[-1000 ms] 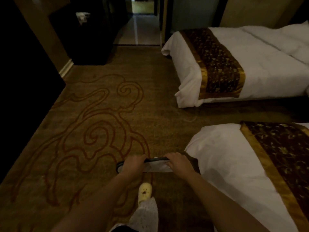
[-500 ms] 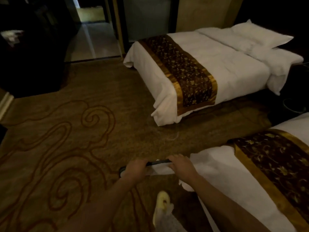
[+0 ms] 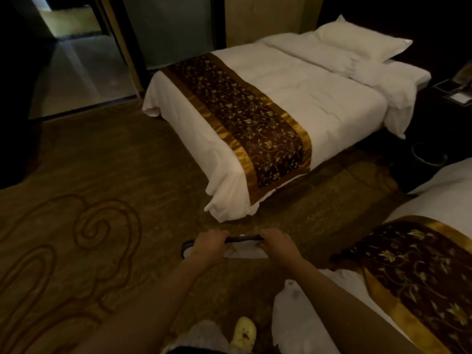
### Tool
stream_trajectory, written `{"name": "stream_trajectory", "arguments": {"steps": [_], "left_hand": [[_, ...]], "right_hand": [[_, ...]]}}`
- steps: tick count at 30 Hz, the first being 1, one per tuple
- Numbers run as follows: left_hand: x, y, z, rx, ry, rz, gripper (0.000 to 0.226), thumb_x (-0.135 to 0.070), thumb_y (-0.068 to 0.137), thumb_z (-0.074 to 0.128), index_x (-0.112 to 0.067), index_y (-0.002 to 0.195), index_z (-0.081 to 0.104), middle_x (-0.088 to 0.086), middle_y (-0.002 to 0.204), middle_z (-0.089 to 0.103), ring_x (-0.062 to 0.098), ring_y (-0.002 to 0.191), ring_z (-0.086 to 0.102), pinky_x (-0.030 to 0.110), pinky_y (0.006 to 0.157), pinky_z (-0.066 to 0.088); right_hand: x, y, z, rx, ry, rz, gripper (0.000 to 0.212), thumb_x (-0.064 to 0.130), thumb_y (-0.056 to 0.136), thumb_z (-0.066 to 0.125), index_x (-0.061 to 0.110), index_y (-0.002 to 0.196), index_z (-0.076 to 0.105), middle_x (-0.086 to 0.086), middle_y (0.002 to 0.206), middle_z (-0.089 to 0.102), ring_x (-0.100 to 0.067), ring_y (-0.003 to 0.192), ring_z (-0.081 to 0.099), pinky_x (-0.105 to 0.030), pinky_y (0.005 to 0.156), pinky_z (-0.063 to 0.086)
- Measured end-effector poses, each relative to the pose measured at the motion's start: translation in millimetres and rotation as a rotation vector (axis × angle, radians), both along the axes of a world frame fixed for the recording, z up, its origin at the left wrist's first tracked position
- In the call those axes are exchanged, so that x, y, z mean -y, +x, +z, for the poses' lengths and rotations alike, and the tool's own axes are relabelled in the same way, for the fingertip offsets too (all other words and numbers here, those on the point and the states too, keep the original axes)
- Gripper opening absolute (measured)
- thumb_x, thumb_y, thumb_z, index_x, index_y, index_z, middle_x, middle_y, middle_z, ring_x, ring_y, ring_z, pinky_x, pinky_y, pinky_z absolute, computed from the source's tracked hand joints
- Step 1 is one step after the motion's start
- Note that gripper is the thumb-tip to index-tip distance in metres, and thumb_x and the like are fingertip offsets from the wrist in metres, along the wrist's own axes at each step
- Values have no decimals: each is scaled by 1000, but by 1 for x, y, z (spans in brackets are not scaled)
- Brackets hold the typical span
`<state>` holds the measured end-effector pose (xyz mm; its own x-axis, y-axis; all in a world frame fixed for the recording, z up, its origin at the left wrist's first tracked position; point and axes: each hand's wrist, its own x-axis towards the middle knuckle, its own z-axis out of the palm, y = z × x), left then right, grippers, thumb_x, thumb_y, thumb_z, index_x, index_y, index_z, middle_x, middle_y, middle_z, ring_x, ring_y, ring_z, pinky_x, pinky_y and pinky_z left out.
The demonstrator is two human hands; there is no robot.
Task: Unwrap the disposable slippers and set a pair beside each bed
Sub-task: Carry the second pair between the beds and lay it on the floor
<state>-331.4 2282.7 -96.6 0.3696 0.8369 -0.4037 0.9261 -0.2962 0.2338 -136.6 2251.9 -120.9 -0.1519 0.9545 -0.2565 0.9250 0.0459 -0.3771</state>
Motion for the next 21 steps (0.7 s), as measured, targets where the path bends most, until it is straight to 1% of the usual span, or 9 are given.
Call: {"name": "stream_trajectory", "arguments": {"steps": [3,6,8,12,14,18,21], "left_hand": [[-51,24,-1,19,7,-53,27,-27,92,47,-17,114,59,7,117,64,25,106,60,36,88,48],[-104,49,-7,76,-12,-101,27,-26,92,49,-17,115,60,7,116,65,24,105,61,34,87,48],[-142,69,-10,96,-23,-172,24,-24,93,48,-16,113,60,7,113,66,24,102,61,35,88,49],[-222,113,-18,126,-39,-318,21,-21,93,45,-18,108,60,7,106,67,23,93,62,35,81,51],[-259,135,-21,121,-35,-374,21,-21,93,45,-19,108,60,5,105,66,23,93,62,34,80,51],[-312,178,-21,114,-80,-486,21,-22,94,46,-18,110,60,7,103,65,24,91,61,35,76,50],[-336,214,-22,113,-99,-566,18,-21,94,46,-17,106,59,8,101,65,24,88,61,35,72,49]], "right_hand": [[-39,23,2,6,-13,-61,26,27,91,50,20,116,55,-3,116,60,-22,109,54,-35,89,44],[-78,47,-3,22,-19,-121,23,27,91,50,20,113,55,-2,115,60,-23,109,53,-37,87,43],[-106,64,-6,30,-34,-176,23,27,92,49,20,113,54,-3,115,59,-23,109,53,-37,87,43],[-160,100,-8,28,-53,-298,27,28,94,47,22,119,53,-2,120,58,-22,113,52,-36,88,43],[-183,116,-8,30,-59,-358,28,28,94,46,23,120,52,-2,122,58,-23,114,51,-36,88,42],[-218,146,-4,40,-32,-434,26,26,94,45,22,118,53,-3,118,59,-24,111,52,-39,89,43],[-231,174,-4,34,-41,-509,24,27,94,45,22,116,54,-2,118,59,-24,110,53,-38,88,42]]}}
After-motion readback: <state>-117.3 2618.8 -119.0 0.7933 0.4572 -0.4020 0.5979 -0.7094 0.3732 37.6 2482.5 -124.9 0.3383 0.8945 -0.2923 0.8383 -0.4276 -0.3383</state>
